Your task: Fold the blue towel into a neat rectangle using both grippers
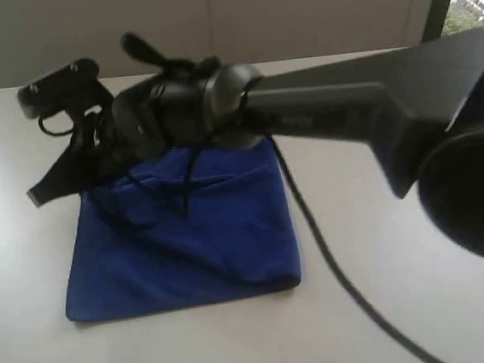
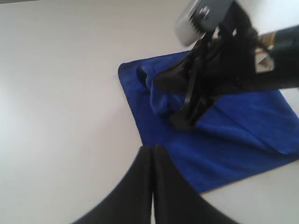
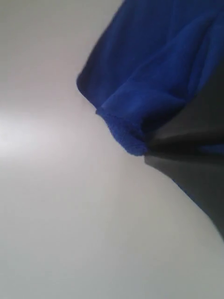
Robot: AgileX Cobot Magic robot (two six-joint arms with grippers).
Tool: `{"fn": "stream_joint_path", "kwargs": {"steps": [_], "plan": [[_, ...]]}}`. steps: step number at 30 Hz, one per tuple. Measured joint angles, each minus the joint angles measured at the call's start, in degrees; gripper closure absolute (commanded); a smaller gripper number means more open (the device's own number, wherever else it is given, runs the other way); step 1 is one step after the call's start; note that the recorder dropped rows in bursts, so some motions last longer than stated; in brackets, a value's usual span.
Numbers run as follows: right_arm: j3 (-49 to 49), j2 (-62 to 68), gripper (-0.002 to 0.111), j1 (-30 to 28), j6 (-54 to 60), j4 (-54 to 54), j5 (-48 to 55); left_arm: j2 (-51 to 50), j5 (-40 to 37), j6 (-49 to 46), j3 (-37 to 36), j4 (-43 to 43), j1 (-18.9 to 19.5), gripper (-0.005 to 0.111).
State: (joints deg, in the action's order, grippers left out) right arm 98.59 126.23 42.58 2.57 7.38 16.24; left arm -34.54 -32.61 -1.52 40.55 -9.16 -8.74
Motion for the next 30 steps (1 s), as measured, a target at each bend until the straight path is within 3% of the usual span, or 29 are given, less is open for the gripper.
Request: {"fn": "stream_joint_path", "kwargs": {"steps": [6,10,12,14,15,17,20,23,30], "plan": [[0.63,4.69,0.057,1.13,0.12,0.34,0.03,0.00,0.00,0.00,0.00,0.00,0.00,0.107],[0.76,3.10,0.053,1.26,0.12,0.36,0.38,0.00,0.00,0.00,0.00,0.00,0.00,0.107],[0.84,0.19,0.055,1.26,0.37,0.47,1.83,0.00,0.00,0.00,0.00,0.00,0.00,0.107],[1.12,-3.19,0.067,0.99,1.46,0.03,5.17,0.00,0.00,0.00,0.00,0.00,0.00,0.107],[1.25,-4.27,0.085,0.56,1.60,-0.52,6.53,0.00,0.00,0.00,0.00,0.00,0.00,0.107],[1.37,-6.50,0.108,-1.90,1.95,-3.82,12.92,0.00,0.00,0.00,0.00,0.00,0.00,0.107],[1.37,-6.58,0.108,-10.23,2.47,-7.38,21.08,0.00,0.00,0.00,0.00,0.00,0.00,0.107],[0.47,-4.01,0.108,-18.37,3.06,-8.13,21.31,0.00,0.00,0.00,0.00,0.00,0.00,0.107],[0.10,5.05,0.108,-23.38,8.08,-6.49,17.32,0.00,0.00,0.00,0.00,0.00,0.00,0.107]]}}
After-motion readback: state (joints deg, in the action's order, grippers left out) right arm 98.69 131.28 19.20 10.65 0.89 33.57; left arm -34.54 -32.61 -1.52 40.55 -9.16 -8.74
